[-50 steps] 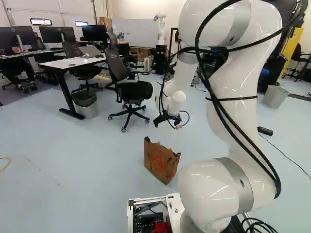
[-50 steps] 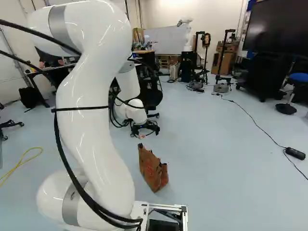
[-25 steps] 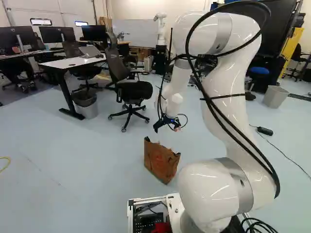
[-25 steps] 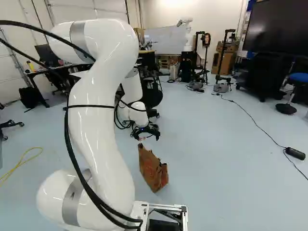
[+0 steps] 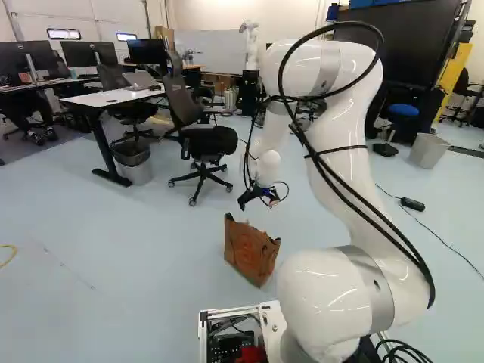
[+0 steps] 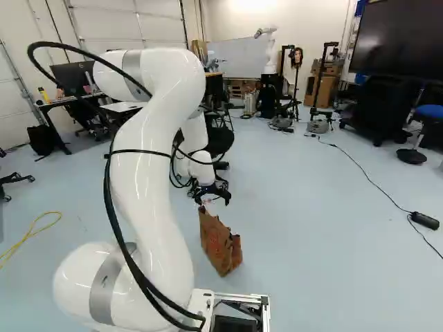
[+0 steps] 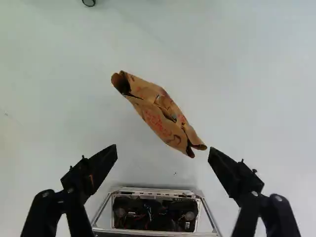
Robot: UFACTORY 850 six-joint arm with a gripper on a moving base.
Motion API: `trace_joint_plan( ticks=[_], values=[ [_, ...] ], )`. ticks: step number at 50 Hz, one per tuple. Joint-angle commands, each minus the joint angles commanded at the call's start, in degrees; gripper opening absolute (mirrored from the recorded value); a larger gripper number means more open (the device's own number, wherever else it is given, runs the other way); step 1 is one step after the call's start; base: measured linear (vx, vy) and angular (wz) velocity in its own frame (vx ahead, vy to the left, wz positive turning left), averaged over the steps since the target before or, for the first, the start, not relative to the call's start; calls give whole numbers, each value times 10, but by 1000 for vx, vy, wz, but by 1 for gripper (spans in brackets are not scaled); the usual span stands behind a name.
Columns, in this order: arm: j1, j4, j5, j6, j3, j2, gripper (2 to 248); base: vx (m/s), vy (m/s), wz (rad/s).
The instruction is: Pick up the grocery bag from the ground
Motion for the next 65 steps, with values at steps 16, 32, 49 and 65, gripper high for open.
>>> trace_joint_plan(
  ticks=[16,32,49,65],
  values=[
    [0,0,0,0,-40,-45,247,0,0,0],
    [1,0,0,0,-76,-87,247,0,0,0],
    [1,0,0,0,-108,-128,247,0,0,0],
    [1,0,0,0,-134,-163,247,0,0,0]
  ],
)
